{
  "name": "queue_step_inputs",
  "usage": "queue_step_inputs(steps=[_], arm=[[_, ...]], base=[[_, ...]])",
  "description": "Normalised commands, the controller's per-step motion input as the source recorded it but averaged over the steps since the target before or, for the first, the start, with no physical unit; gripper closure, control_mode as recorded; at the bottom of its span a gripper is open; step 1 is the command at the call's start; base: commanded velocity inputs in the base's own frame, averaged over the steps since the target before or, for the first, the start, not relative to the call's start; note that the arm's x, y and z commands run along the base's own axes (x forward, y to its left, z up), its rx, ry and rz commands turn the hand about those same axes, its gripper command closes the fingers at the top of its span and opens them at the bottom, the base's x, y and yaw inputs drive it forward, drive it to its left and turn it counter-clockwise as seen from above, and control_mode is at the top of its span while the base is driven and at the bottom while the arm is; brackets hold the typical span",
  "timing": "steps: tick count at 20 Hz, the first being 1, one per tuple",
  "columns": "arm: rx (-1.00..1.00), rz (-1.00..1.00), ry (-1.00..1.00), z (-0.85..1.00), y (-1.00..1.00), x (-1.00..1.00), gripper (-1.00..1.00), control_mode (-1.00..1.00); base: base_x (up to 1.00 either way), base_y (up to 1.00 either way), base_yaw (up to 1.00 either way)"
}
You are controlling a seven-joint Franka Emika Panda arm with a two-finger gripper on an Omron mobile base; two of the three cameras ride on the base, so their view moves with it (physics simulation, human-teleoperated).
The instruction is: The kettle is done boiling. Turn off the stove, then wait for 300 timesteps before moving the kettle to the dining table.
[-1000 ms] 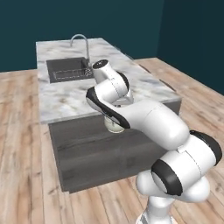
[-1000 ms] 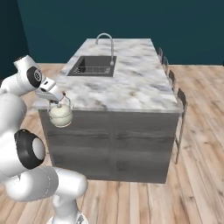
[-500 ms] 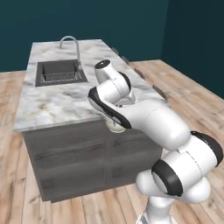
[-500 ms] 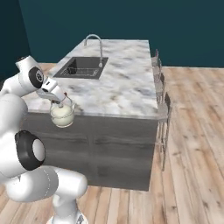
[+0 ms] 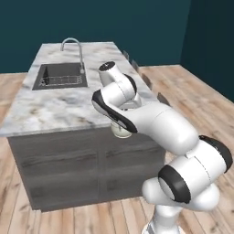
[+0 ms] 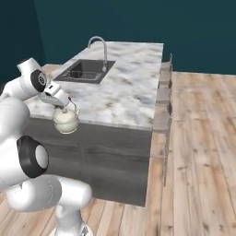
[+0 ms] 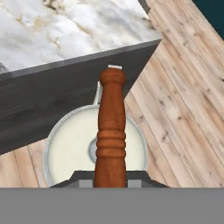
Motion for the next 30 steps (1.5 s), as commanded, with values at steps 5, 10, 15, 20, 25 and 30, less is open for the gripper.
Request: queue_step_inputs(steps=[5,10,15,20,25,30], arm=[[0.00,0.00,0.00,0.00,0.00,0.00,1.00,1.00],[0.00,0.00,0.00,0.00,0.00,0.00,1.00,1.00],[0.00,0.00,0.00,0.00,0.00,0.00,1.00,1.00],[0.00,0.00,0.00,0.00,0.00,0.00,1.00,1.00],[0.00,0.00,0.00,0.00,0.00,0.00,1.00,1.00],[0.00,0.00,0.00,0.00,0.00,0.00,1.00,1.00]], base=[[0.47,-0.58,0.27],[0.46,-0.60,0.28],[0.39,-0.61,0.28],[0.39,-0.61,0.29],[0.40,-0.56,0.29],[0.24,-0.37,0.31]])
